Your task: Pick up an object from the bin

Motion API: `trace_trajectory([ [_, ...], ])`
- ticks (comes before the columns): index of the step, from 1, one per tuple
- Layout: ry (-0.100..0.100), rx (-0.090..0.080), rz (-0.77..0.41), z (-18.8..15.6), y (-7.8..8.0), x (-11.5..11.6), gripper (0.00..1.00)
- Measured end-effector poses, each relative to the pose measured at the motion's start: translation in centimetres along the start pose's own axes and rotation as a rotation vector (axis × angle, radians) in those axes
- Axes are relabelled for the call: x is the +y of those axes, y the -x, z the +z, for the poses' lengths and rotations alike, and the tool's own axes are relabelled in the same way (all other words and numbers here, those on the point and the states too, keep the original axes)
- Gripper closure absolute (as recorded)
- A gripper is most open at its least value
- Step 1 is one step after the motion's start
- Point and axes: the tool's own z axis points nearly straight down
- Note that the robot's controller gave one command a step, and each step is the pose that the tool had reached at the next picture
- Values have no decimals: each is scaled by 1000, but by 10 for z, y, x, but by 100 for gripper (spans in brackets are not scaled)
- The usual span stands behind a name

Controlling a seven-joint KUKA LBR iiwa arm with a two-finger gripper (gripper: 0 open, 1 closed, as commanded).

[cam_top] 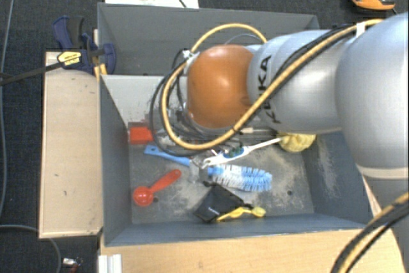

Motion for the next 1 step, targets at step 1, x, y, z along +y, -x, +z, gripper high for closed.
trace_trajectory([
  [1,-3,-3,3,-4,16,-10,0],
])
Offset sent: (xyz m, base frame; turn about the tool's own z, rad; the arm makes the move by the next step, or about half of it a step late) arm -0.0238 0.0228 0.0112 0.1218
